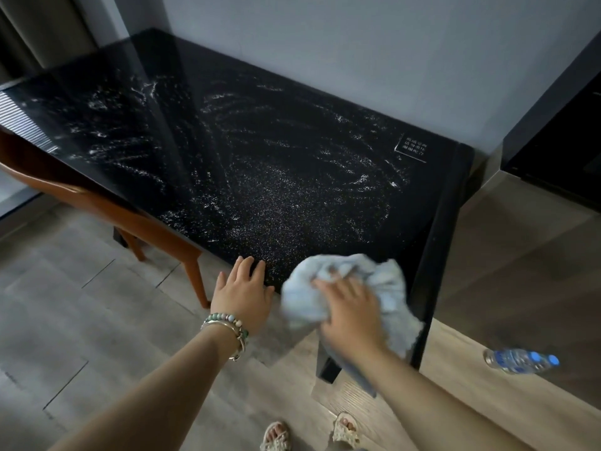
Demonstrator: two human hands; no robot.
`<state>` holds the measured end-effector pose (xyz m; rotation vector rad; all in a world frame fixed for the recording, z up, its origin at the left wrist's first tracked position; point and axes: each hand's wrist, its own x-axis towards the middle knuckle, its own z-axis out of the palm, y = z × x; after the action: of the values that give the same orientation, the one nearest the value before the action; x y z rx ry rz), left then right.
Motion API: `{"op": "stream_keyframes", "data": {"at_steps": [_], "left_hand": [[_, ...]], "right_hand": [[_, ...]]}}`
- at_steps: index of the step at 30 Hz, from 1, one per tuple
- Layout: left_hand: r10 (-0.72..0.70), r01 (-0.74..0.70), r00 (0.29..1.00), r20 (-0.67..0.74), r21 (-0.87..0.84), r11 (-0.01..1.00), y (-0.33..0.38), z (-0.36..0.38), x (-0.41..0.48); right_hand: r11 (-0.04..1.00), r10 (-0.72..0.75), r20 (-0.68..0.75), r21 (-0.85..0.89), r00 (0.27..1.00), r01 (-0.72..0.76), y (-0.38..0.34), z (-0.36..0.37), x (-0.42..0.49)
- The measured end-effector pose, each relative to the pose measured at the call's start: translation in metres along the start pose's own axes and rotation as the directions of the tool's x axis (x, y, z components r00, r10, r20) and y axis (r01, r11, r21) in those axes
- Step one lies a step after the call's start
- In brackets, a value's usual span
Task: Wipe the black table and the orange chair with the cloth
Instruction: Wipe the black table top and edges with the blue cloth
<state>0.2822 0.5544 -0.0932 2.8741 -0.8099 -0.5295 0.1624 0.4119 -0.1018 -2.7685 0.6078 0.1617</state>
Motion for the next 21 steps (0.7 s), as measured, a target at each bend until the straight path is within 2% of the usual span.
{"op": "stream_keyframes", "data": {"at_steps": [2, 3, 5, 7, 8, 10, 11, 12, 13, 15, 16, 17, 18, 19, 21], "left_hand": [[-0.001, 0.001, 1.0, -0.002, 0.018, 1.0, 0.001, 0.001, -0.001], [-0.005, 0.005, 1.0, -0.005, 0.025, 1.0, 0.001, 0.0, -0.002], [-0.023, 0.023, 1.0, -0.003, 0.018, 1.0, 0.003, -0.001, -0.003], [-0.045, 0.045, 0.999, 0.007, -0.003, 0.999, 0.007, -0.002, -0.004], [-0.06, 0.061, 0.998, 0.011, -0.02, 0.998, 0.01, -0.001, -0.005], [-0.1, 0.101, 0.995, 0.016, -0.069, 0.992, 0.013, 0.002, -0.005], [-0.126, 0.128, 0.992, 0.017, -0.095, 0.987, 0.017, 0.004, -0.005], [-0.154, 0.156, 0.988, 0.02, -0.124, 0.98, 0.02, 0.006, -0.004], [-0.18, 0.182, 0.983, 0.024, -0.15, 0.972, 0.022, 0.008, -0.005], [-0.235, 0.235, 0.972, 0.022, -0.188, 0.954, 0.034, 0.011, -0.004], [-0.264, 0.261, 0.965, 0.014, -0.204, 0.944, 0.039, 0.011, -0.002], [-0.293, 0.287, 0.956, 0.002, -0.217, 0.933, 0.045, 0.012, -0.001], [-0.316, 0.307, 0.949, -0.009, -0.222, 0.926, 0.052, 0.012, 0.0], [-0.335, 0.324, 0.942, -0.014, -0.218, 0.921, 0.06, 0.012, 0.001], [-0.363, 0.354, 0.932, -0.008, -0.21, 0.911, 0.079, 0.014, 0.003]], "right_hand": [[0.984, -0.176, 0.068, 0.01, 0.982, 0.175, 0.008, -0.001, 0.002], [0.985, -0.172, 0.051, -0.001, 0.984, 0.173, 0.024, -0.008, 0.012], [1.0, -0.01, -0.05, 0.009, 0.999, 0.011, 0.062, -0.024, 0.031], [0.968, 0.247, -0.153, 0.077, 0.957, -0.238, 0.091, -0.041, 0.045], [0.944, 0.329, -0.185, 0.069, 0.926, -0.322, 0.093, -0.04, 0.05], [0.945, 0.322, -0.171, 0.0, 0.931, -0.327, 0.075, -0.031, 0.05], [0.973, 0.228, -0.123, -0.008, 0.966, -0.231, 0.062, -0.025, 0.045], [0.997, 0.072, -0.046, -0.012, 0.996, -0.073, 0.049, -0.018, 0.038], [0.994, -0.109, 0.032, -0.014, 0.994, 0.11, 0.037, -0.01, 0.028], [0.924, -0.382, 0.104, 0.021, 0.918, 0.382, 0.037, -0.012, 0.017], [0.902, -0.43, 0.089, 0.018, 0.898, 0.43, 0.048, -0.023, 0.024], [0.911, -0.41, 0.059, -0.024, 0.91, 0.412, 0.066, -0.031, 0.037], [0.94, -0.332, 0.012, -0.08, 0.943, 0.332, 0.087, -0.037, 0.053], [0.977, -0.203, -0.077, -0.087, 0.976, 0.196, 0.112, -0.045, 0.07], [0.996, 0.092, -0.224, 0.004, 0.97, -0.093, 0.153, -0.066, 0.102]]}}
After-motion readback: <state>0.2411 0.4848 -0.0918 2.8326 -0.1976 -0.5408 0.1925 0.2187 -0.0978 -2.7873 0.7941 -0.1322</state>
